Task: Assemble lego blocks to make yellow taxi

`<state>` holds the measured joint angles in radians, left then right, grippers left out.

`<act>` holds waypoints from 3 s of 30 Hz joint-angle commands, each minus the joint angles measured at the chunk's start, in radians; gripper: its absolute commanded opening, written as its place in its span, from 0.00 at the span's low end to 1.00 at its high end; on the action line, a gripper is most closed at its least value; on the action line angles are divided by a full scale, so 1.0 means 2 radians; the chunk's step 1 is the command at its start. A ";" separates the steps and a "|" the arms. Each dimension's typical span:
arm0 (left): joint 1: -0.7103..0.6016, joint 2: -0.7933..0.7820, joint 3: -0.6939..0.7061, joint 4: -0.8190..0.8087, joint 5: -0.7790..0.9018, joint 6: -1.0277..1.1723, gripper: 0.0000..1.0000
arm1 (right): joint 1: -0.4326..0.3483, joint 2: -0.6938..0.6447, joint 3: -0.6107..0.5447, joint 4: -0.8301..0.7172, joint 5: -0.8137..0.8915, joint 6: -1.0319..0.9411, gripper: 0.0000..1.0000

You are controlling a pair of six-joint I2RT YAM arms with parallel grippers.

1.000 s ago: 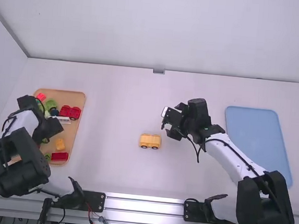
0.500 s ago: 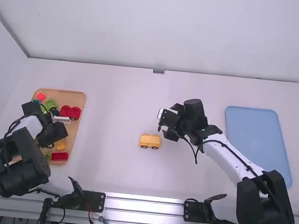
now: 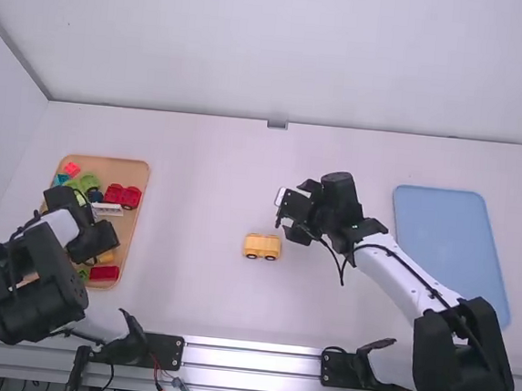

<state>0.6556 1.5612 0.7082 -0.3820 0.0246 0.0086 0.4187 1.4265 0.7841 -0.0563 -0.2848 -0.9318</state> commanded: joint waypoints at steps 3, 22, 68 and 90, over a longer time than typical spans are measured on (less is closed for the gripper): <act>-0.003 -0.002 -0.014 0.014 -0.006 -0.002 0.60 | 0.001 -0.007 0.008 -0.002 -0.003 0.006 0.99; -0.001 0.035 0.011 -0.009 0.006 0.001 0.22 | 0.001 -0.007 0.008 -0.002 -0.001 0.009 0.99; -0.443 0.112 0.158 -0.137 0.124 0.685 0.01 | -0.074 -0.093 0.007 -0.104 -0.130 0.034 0.99; -0.446 0.134 0.123 -0.078 0.124 0.618 0.78 | -0.081 -0.093 0.007 -0.109 -0.136 0.034 0.99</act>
<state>-0.2329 1.8233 0.9619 -0.5327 0.2714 1.2522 0.2577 1.2526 0.7841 -0.2718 -0.5438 -0.8665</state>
